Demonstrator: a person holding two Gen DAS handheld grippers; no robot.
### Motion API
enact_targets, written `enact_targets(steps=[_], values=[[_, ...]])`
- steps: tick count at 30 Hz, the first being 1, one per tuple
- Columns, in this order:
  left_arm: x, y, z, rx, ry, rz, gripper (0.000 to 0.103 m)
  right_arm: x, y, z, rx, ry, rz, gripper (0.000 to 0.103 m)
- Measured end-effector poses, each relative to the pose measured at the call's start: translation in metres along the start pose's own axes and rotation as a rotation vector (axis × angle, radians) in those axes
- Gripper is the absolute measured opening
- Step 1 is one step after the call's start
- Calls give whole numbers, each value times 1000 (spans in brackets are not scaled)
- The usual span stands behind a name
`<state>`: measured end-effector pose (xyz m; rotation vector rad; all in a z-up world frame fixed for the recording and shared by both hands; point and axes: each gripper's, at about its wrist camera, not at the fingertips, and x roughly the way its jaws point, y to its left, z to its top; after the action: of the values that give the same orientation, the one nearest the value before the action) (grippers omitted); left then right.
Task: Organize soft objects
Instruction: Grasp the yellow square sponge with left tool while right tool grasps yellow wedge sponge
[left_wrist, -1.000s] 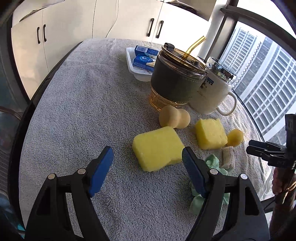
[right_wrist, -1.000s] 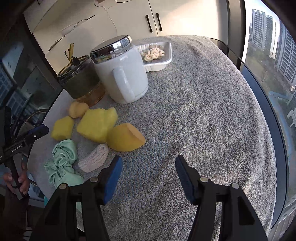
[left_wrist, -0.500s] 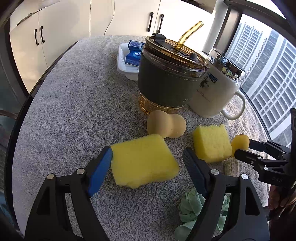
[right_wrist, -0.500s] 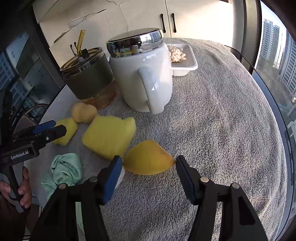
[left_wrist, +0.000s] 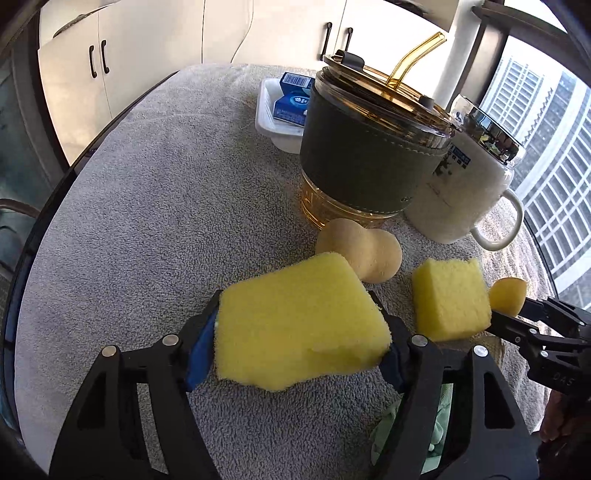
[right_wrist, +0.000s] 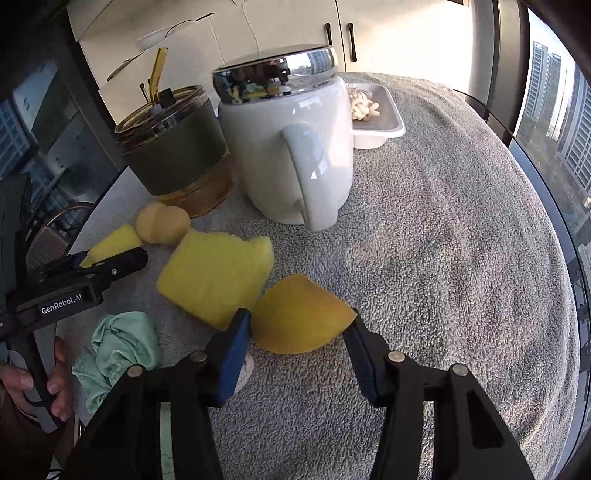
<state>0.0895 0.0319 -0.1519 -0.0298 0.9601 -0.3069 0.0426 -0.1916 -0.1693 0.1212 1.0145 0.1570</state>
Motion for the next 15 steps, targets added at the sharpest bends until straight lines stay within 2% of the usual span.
enact_targets(steps=[7, 15], values=[[-25, -6, 3, 37, -73, -7, 65, -13, -2, 0, 12, -25, 11, 53], [-27, 16, 9, 13, -66, 54, 65, -28, -14, 2, 35, -46, -15, 53]])
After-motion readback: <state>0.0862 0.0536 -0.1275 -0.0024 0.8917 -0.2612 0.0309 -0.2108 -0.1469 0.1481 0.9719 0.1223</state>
